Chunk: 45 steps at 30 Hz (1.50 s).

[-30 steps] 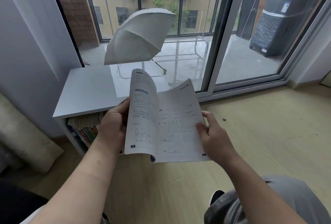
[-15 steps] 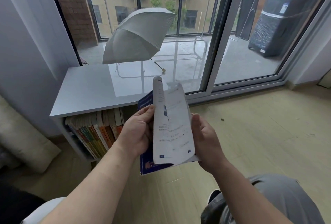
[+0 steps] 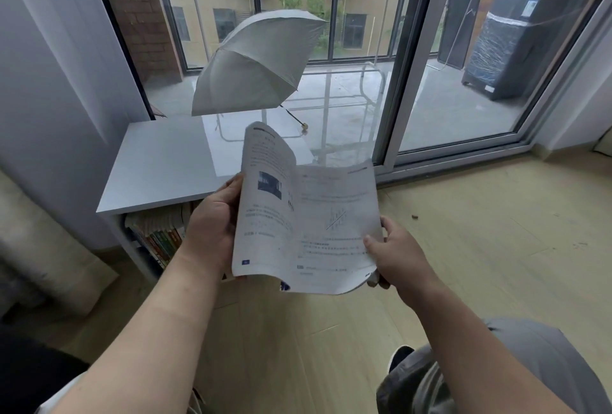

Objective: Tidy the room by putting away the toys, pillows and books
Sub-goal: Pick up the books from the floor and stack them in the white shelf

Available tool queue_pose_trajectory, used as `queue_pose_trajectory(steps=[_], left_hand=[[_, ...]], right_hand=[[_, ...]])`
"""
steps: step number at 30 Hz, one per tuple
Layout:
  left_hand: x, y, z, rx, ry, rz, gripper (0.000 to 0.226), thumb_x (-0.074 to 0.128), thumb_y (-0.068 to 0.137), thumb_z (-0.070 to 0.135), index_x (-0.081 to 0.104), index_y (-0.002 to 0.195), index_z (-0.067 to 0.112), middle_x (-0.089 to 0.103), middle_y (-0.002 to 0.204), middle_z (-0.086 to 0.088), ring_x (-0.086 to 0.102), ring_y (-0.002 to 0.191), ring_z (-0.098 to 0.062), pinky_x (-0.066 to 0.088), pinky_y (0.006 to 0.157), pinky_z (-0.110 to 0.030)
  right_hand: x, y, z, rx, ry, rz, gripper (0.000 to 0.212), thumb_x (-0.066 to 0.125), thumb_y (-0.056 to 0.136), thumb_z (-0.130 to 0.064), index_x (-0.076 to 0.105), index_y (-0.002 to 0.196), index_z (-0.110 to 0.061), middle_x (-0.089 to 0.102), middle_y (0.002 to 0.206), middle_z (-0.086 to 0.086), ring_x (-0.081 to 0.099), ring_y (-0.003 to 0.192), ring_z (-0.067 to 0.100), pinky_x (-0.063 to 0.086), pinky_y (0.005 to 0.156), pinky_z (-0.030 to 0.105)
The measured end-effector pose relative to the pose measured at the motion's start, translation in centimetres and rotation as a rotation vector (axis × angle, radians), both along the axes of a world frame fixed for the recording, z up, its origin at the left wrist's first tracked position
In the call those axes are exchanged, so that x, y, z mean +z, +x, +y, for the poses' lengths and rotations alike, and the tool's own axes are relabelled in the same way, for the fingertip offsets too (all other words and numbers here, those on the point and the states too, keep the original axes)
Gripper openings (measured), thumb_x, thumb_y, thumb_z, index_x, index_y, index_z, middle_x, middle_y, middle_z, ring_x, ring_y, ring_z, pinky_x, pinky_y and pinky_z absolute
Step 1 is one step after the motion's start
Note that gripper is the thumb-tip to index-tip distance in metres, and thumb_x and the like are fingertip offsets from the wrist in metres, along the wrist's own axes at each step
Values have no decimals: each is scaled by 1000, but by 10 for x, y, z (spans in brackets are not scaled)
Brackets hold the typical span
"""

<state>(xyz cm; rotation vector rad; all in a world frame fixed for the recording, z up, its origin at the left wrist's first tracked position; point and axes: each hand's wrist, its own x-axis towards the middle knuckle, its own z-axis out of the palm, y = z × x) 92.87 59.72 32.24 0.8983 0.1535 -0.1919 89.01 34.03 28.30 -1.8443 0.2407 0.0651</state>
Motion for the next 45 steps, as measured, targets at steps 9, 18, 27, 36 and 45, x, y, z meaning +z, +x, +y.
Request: queue_pose_trajectory(steps=[9, 18, 27, 36, 45], left_hand=[[-5, -2, -3, -71, 19, -11, 38, 46, 105, 27, 63, 136, 14, 69, 117, -15, 68, 98, -35, 59, 84, -51], [-13, -12, -36, -83, 64, 7, 19, 58, 101, 24, 73, 109, 15, 75, 95, -8, 73, 79, -24, 62, 75, -43], [-14, -13, -38, -53, 74, 15, 20, 57, 102, 25, 73, 111, 16, 75, 99, -9, 73, 87, -27, 62, 73, -42], [-2, 4, 10, 62, 96, -12, 32, 54, 103, 33, 69, 127, 16, 71, 101, -10, 69, 85, -31, 57, 86, -54], [-2, 4, 30, 133, 187, -8, 34, 58, 102, 38, 72, 123, 16, 70, 96, -6, 67, 79, -27, 54, 87, -51]], right_hand=[[-4, -1, 3, -41, -228, -128, 6, 54, 104, -27, 56, 109, -30, 72, 94, -3, 71, 82, 20, 60, 59, 38], [4, -10, 23, 11, 131, -159, 16, 44, 109, -34, 60, 107, -32, 71, 88, 6, 65, 71, 20, 50, 53, 33], [7, -11, 27, 164, 265, 110, 62, 29, 99, -70, 66, 112, -22, 71, 82, 14, 65, 61, 33, 35, 39, 26], [2, -2, 8, 54, -111, 133, 22, 48, 102, -12, 51, 121, -22, 72, 91, 10, 70, 49, 27, 39, 39, 24], [0, 2, -2, 40, -120, -72, 19, 62, 101, -19, 57, 118, -23, 73, 92, 10, 57, 53, 19, 41, 39, 27]])
